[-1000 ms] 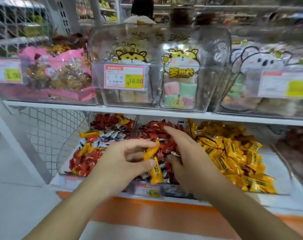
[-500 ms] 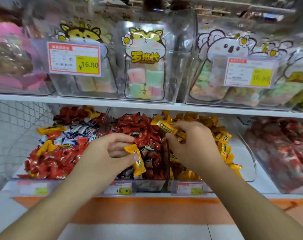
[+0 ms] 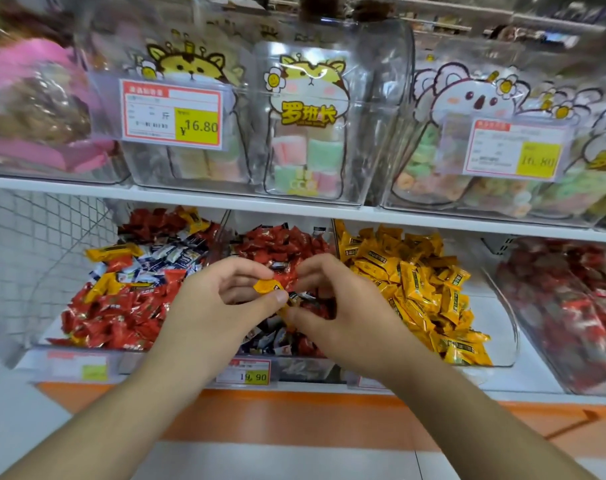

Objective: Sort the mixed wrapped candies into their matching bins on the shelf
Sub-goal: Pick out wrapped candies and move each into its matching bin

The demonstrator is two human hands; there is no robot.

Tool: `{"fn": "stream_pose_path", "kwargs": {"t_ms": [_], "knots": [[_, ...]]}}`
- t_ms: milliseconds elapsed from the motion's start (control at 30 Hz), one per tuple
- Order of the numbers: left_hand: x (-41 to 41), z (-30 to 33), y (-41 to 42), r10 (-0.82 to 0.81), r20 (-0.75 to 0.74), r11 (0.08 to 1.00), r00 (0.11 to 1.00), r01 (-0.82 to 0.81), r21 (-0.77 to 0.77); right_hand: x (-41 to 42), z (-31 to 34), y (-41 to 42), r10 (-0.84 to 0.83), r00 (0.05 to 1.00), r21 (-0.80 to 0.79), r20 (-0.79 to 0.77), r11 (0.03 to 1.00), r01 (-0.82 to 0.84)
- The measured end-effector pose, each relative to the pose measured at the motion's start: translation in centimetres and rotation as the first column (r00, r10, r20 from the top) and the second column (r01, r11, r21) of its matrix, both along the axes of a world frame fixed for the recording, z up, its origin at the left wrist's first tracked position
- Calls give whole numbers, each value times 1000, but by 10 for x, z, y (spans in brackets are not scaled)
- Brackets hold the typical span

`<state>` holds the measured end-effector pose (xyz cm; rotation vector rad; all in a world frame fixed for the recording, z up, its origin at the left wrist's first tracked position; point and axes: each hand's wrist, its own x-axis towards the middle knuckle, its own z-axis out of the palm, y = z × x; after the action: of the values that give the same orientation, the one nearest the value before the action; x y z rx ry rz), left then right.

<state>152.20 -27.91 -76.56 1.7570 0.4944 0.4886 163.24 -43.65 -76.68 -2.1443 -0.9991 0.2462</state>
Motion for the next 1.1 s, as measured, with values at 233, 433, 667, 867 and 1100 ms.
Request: {"fn": "stream_pose_path", "kwargs": {"t_ms": [233,433,667,867,1100], "knots": [[-3,4,-4,-41,2,999,999,41,-31,0,2,1,-90,995,151,-37,984,95],[-5,2,-1,-30,-40,998,999,32,53,59,4,-38,-522,810,-37,267,835,550],[-3,-1,7,-26,-65,994,998,32,101,54,6,-32,-460,837,-168,295,838,519],[-5,-2,28,12,-65,966,998,5,258,12,3,7,-160,967,-244,196,948,206],[14,-12,120,216,-42,804,975,-154,574,7,-16,22,-106,974,-365,202,914,175]]}}
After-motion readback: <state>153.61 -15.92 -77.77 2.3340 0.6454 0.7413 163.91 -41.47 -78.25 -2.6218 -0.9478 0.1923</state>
